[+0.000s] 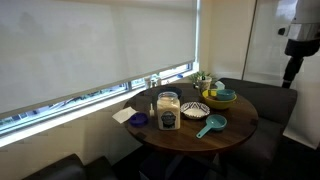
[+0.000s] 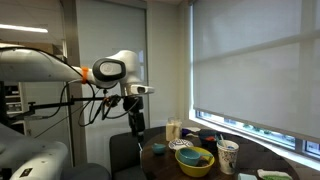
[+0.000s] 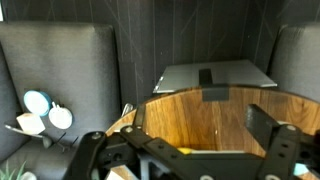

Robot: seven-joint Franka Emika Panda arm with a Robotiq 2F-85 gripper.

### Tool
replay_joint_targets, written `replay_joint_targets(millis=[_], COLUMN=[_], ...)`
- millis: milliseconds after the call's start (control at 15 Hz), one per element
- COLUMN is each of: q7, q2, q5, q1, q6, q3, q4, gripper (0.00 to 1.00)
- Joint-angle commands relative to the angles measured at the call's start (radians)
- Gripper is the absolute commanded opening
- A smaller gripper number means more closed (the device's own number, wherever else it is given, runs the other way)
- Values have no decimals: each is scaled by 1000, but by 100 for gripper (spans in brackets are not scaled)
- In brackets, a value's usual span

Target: Remove the block from the grey bowl and put it on the front right side of the table

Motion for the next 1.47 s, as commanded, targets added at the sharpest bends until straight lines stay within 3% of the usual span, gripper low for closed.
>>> replay_joint_targets(millis=[0, 267, 467, 533, 1200, 1400], q7=[50, 5, -41, -5, -9, -82], q2=[124, 273, 386, 298, 313, 457], q5=[-49, -13, 39, 3, 4, 27], q1=[-11, 1, 13, -6, -7, 21], q6=[197, 375, 401, 402, 403, 495], q3=[8, -24, -58, -30, -32, -59], q4=[132, 281, 392, 298, 308, 401], gripper=[100, 100, 100, 100, 100, 100])
